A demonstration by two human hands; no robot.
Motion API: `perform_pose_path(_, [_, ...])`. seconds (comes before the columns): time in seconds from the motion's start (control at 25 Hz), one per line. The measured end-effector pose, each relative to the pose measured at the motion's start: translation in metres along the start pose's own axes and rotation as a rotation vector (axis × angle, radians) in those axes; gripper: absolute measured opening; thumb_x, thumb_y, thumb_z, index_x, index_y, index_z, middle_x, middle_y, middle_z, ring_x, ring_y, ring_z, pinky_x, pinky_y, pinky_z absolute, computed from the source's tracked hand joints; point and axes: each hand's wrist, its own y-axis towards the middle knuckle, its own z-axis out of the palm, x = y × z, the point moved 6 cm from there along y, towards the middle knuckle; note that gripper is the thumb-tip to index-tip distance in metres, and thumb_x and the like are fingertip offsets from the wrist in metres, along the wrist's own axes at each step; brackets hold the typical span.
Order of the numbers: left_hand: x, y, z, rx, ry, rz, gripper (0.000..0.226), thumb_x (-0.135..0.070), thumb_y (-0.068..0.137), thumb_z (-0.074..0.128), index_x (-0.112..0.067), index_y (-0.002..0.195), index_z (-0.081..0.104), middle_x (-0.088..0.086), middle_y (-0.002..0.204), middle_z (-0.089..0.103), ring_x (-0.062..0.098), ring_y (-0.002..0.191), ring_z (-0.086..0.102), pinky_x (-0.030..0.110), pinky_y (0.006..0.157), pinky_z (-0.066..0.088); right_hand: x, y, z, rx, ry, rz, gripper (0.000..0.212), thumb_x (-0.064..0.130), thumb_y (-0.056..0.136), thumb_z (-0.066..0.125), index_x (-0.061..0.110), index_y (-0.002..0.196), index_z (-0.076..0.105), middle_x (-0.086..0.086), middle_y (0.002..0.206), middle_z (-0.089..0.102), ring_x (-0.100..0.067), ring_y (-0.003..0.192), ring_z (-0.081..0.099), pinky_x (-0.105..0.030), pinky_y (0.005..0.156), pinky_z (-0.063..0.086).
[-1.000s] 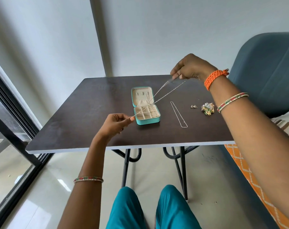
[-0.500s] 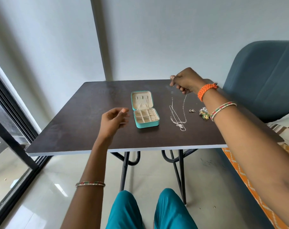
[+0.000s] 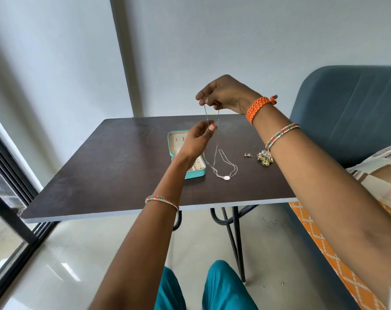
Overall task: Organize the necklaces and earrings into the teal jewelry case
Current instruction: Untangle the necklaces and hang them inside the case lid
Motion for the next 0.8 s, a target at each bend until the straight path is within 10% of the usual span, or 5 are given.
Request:
perform_pose_path(0.24, [0.012, -0.008, -0.004, 0.026, -0.132, -0.007, 0.023, -0.011, 0.101, 0.039, -0.010, 0.086, 0.057, -0.007, 0.062, 0.067, 0.004, 0.060, 0.063, 0.018, 0.066, 0.054, 0.009, -0.003, -0.025, -0.158, 0.049, -0.175, 0.025, -0.009, 0.085, 0.050, 0.009, 0.089, 0.068, -0.007, 0.082, 0.068, -0.011, 0.069, 0.062, -0.017, 0.056, 0.045])
perform_pose_path(0.8, [0.092, -0.062, -0.003, 0.082, -0.261, -0.182, 0.023, -0.014, 0.100, 0.042, -0.006, 0.094, 0.062, -0.007, 0.062, 0.057, 0.006, 0.051, 0.049, 0.019, 0.053, 0.047, 0.005, 0.004, -0.069, -0.464, 0.192, -0.230, 0.026, -0.007, 0.084, 0.051, 0.015, 0.074, 0.060, -0.004, 0.072, 0.068, -0.009, 0.054, 0.064, -0.018, 0.048, 0.044])
